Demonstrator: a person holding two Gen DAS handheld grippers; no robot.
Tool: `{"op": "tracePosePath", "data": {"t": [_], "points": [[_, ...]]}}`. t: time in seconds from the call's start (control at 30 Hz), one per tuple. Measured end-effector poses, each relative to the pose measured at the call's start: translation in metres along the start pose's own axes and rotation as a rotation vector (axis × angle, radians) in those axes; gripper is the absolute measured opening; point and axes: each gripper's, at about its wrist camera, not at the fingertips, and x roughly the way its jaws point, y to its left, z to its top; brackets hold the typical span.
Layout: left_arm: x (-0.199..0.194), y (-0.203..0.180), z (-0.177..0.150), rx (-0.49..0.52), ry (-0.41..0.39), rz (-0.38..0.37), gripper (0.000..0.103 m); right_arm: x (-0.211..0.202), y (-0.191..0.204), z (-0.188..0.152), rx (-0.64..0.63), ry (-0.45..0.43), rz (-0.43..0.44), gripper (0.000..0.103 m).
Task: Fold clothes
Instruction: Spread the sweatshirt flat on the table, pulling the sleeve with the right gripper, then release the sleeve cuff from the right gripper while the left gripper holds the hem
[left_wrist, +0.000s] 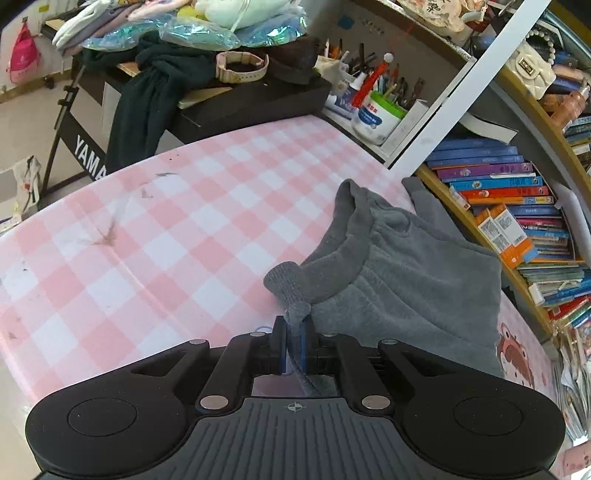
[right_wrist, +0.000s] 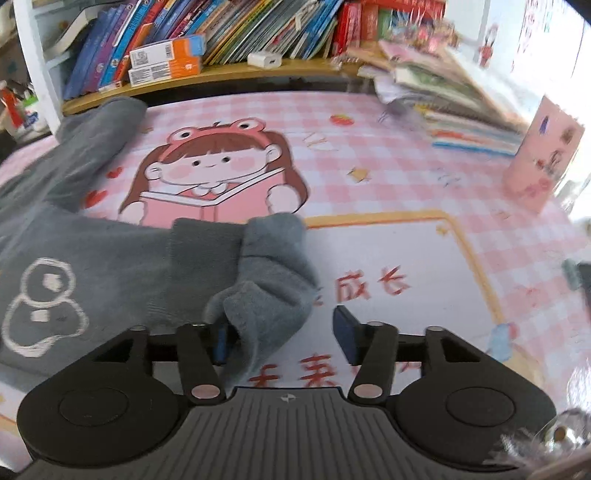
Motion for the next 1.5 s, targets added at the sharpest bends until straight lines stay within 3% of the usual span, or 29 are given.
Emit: {"op": "tracePosePath", "data": {"t": [0.2, 0.27, 0.33, 0.43, 0.53, 0.63, 0.7, 0.77, 0.87, 0.97, 1.03, 1.2, 1.3, 1.43, 1.5], "points": [[-0.002, 0.000, -0.001, 0.044, 0.022, -0.010, 0.006, 0.000, -0.001, 0.001, -0.025, -0.032, -0.065, 0.050], [-0.002, 0.000, -0.001, 0.059, 0.033, -0.015, 0.006, -0.001, 0.003, 0.001, -0.047, -0.034, -0.056, 0.042], [-0.002, 0.002, -0.002, 0.062, 0.037, -0.015, 0.006, -0.001, 0.008, 0.003, -0.060, -0.030, -0.035, 0.026], [-0.003, 0.002, -0.002, 0.064, 0.035, -0.007, 0.006, -0.003, 0.014, 0.007, -0.075, -0.039, -0.002, 0.019], [-0.003, 0.002, -0.001, 0.064, 0.035, -0.011, 0.006, -0.027, 0.014, 0.021, -0.043, -0.159, 0.060, 0.017], [-0.004, 0.002, 0.000, 0.067, 0.035, -0.013, 0.006, -0.058, -0.009, 0.030, 0.117, -0.285, 0.078, 0.016], [-0.003, 0.003, 0.000, 0.060, 0.039, -0.012, 0.006, -0.054, -0.029, 0.023, 0.213, -0.257, 0.001, 0.016], [-0.002, 0.005, 0.000, 0.052, 0.043, -0.012, 0.006, -0.033, -0.046, 0.008, 0.257, -0.114, -0.057, 0.016], [0.002, 0.006, 0.000, 0.041, 0.066, -0.011, 0.007, -0.014, -0.058, -0.011, 0.302, -0.012, -0.074, 0.016], [0.007, 0.006, 0.000, 0.032, 0.093, -0.002, 0.011, -0.012, -0.056, -0.013, 0.312, -0.013, -0.067, 0.028], [0.009, 0.006, -0.001, 0.025, 0.106, 0.003, 0.011, -0.011, -0.053, -0.012, 0.309, -0.021, -0.072, 0.043], [0.010, 0.008, -0.002, 0.005, 0.113, -0.001, 0.012, -0.003, -0.061, -0.010, 0.336, -0.010, -0.080, 0.046], [0.010, 0.010, -0.002, -0.011, 0.118, -0.005, 0.013, 0.005, -0.068, -0.011, 0.363, 0.020, -0.084, 0.044], [0.012, 0.010, -0.002, -0.016, 0.123, 0.000, 0.014, 0.014, -0.069, -0.010, 0.377, 0.052, -0.057, 0.013], [0.012, 0.009, -0.001, -0.010, 0.127, 0.004, 0.014, 0.004, -0.066, -0.006, 0.362, 0.016, -0.026, 0.009]]}}
